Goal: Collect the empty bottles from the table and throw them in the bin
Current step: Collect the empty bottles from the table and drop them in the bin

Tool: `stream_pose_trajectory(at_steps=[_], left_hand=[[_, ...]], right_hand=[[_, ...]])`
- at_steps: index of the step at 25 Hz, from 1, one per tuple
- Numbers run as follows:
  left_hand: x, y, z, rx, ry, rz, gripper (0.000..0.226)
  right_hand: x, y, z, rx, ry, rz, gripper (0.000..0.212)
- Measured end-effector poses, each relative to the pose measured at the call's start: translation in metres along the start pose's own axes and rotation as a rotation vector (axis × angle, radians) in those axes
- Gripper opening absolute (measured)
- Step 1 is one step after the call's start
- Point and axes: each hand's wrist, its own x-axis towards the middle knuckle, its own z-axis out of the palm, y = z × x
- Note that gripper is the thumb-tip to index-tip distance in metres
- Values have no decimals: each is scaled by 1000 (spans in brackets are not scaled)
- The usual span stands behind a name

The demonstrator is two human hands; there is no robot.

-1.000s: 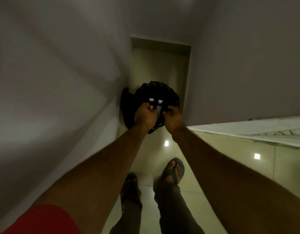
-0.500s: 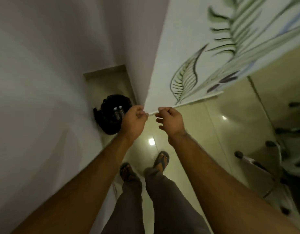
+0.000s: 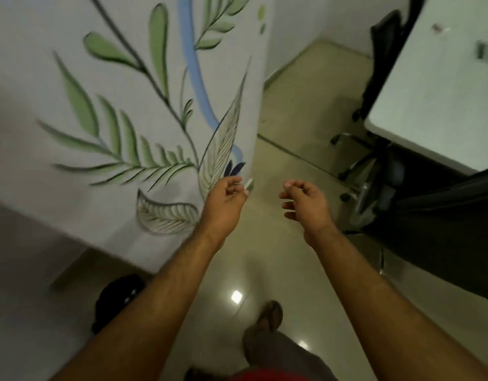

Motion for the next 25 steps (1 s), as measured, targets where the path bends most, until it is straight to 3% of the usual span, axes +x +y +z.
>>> stream_pose_trajectory(at_steps=[3,13,25], left_hand=[[54,53,72,36,-83,88,28],[243,174,236,74,-272,247,33],[523,292,427,164,-599,336,31]], right_hand=[[58,-47,-62,103,110,-64,20],[240,-170,-164,241,305,-181,7],[484,-287,-240,292,556,-65,16]])
